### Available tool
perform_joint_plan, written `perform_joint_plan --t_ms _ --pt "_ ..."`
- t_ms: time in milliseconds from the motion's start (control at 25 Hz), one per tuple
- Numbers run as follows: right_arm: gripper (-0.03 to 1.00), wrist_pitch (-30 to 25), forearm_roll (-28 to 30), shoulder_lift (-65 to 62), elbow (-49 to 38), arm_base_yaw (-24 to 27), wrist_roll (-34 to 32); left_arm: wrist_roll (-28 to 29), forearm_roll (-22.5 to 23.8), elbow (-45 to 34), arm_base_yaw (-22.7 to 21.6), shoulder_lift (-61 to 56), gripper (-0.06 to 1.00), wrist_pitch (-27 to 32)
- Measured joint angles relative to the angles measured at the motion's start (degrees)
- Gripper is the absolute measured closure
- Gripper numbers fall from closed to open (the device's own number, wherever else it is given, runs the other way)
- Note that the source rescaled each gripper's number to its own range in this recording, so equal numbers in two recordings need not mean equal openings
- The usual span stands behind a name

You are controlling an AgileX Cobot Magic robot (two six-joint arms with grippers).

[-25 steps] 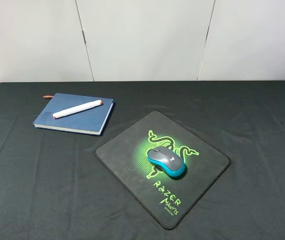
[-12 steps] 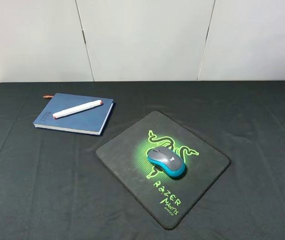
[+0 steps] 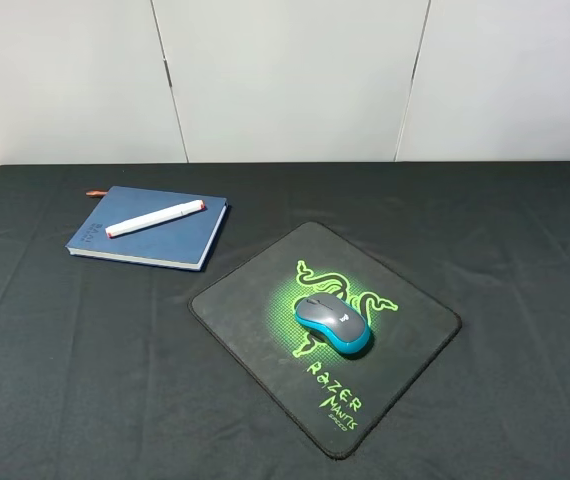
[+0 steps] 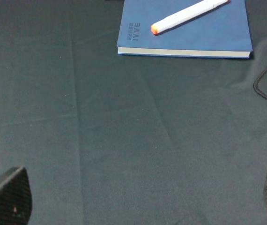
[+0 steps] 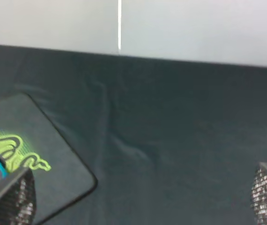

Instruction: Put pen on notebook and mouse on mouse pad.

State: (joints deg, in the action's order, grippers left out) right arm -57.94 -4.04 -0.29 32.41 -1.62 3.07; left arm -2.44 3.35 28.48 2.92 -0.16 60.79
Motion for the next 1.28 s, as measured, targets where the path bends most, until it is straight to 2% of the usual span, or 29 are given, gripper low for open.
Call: perform_joint_plan --t_ms 240,1280 --pt "-0.03 -0.6 -0.4 -0.1 -4.0 0.3 -0.1 0.0 0.0 0.0 0.0 0.0 -0.04 0.0" --pt "-0.03 -0.6 0.8 -0.1 -4.0 0.3 -2.3 0.0 0.0 0.0 0.0 0.0 -0.04 -0.1"
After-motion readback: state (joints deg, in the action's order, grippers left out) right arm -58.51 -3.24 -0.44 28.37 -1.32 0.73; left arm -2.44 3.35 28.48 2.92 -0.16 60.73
